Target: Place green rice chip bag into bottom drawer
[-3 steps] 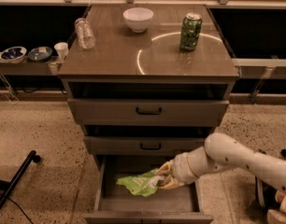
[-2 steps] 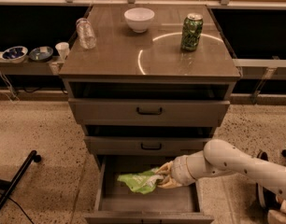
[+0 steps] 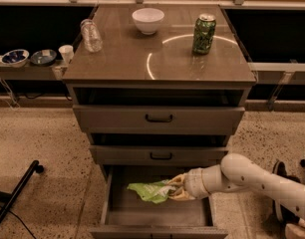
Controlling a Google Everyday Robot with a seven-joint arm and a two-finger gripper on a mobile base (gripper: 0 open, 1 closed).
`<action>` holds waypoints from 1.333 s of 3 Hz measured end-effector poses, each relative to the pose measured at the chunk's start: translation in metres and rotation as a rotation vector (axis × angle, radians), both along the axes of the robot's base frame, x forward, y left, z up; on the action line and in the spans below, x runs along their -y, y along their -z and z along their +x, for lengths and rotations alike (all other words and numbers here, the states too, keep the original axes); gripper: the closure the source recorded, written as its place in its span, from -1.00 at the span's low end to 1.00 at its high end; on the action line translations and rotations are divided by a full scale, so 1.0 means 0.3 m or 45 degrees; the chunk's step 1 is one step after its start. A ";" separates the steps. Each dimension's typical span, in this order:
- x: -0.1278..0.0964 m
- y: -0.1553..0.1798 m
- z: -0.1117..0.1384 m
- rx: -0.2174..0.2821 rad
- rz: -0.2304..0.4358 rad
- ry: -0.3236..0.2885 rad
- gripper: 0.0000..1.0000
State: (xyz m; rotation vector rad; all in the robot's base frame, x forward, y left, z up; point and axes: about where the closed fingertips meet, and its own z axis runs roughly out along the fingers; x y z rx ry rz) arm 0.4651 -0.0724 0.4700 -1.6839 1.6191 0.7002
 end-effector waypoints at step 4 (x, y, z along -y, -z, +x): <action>-0.060 0.767 0.274 -0.176 0.521 0.245 1.00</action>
Offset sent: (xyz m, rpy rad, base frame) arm 0.1010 -0.0407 -0.2822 0.6857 0.1360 -0.4646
